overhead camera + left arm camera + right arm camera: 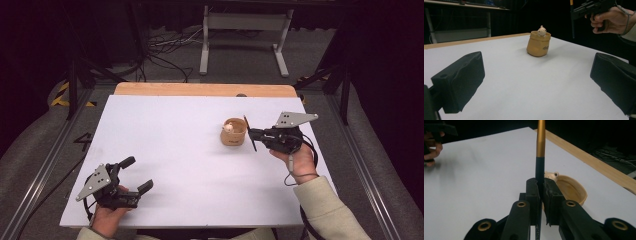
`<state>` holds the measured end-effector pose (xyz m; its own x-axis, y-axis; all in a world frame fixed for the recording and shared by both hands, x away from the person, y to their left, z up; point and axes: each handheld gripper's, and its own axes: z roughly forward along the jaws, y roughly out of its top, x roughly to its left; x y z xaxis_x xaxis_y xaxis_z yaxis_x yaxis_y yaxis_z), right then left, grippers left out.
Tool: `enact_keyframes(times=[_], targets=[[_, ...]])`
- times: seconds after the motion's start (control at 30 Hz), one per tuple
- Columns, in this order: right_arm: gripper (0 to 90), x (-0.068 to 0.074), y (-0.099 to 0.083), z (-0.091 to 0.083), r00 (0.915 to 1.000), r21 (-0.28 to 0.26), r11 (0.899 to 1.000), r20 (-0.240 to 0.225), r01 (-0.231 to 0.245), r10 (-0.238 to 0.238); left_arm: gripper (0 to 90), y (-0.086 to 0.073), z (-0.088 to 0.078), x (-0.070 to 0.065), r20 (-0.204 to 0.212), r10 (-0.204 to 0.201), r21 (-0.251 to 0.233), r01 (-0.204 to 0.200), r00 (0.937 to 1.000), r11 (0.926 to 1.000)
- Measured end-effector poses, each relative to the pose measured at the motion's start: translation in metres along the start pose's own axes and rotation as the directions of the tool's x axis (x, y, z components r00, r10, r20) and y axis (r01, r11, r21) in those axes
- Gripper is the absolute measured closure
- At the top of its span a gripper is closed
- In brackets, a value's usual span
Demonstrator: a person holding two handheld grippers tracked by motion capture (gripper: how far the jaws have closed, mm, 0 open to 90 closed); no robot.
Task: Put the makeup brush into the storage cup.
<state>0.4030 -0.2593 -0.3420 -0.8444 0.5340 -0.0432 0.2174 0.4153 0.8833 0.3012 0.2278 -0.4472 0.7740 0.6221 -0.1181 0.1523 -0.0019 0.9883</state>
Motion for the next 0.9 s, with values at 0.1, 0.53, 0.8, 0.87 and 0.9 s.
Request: enact_keyframes(times=[0.1,0.53,0.8,0.87,0.9], targets=[[83.7,0.003,-0.001,0.001,0.9996,-0.023,1.0,0.026,-0.012,0.013,0.1,0.0,0.0,0.001,0.001,-0.002,0.001,0.002,1.0,1.0],[83.6,0.011,-0.004,0.005,0.9936,-0.152,0.988,0.1,-0.037,0.052,0.1,0.0,0.0,0.0,0.003,-0.006,0.001,0.006,1.0,1.0],[83.6,0.013,-0.002,0.01,0.987,-0.216,0.976,0.142,-0.043,0.075,0.1,0.0,0.0,0.001,0.008,-0.011,0.002,0.01,0.9999,0.9999],[83.6,0.013,0.0,0.011,0.985,-0.226,0.974,0.156,-0.036,0.073,0.1,0.0,0.0,0.001,0.008,-0.011,0.003,0.011,0.9999,0.9999],[83.6,0.013,0.001,0.011,0.9843,-0.235,0.971,0.159,-0.037,0.076,0.1,-0.001,0.0,0.001,0.008,-0.012,0.002,0.012,0.9999,0.9999]])
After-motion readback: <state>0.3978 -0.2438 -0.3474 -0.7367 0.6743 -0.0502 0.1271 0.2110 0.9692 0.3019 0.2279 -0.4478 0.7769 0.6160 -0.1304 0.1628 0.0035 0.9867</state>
